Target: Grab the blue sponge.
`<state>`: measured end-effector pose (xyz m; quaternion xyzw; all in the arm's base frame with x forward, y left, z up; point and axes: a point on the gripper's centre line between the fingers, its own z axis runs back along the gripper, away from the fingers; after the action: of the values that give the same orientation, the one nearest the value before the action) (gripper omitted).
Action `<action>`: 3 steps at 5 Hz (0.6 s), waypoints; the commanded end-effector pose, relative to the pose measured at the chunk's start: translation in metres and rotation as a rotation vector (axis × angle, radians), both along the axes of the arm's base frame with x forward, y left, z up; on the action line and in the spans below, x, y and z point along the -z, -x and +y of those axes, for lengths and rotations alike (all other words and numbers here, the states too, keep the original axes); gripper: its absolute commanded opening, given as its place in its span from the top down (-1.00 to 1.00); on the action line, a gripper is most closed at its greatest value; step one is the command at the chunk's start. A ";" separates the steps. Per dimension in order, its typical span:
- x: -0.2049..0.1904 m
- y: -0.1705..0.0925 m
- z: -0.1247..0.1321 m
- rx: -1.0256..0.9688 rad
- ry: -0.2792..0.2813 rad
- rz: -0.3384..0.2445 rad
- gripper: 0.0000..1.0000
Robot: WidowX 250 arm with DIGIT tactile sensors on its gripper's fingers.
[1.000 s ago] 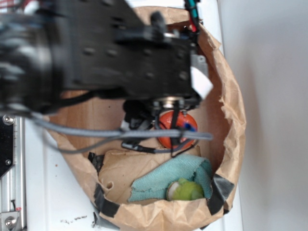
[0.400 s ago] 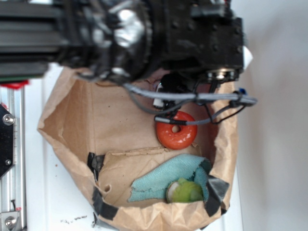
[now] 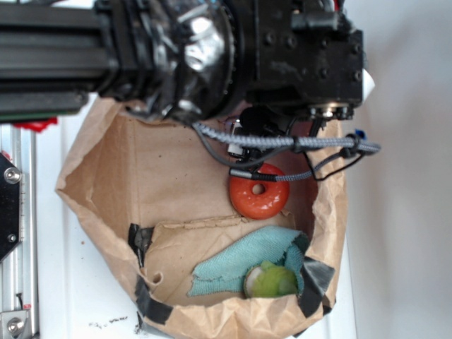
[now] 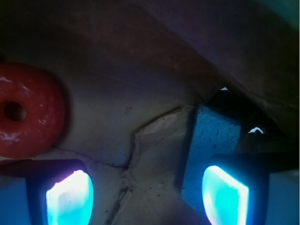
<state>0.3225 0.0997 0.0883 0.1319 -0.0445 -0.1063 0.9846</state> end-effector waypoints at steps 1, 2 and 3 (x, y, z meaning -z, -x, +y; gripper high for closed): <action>-0.022 -0.008 0.010 -0.020 -0.023 -0.064 -1.00; -0.018 0.000 0.021 0.000 -0.006 -0.093 -1.00; -0.016 0.008 0.036 0.018 0.036 -0.134 -1.00</action>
<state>0.3114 0.1222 0.0761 0.0944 -0.0796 -0.1228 0.9847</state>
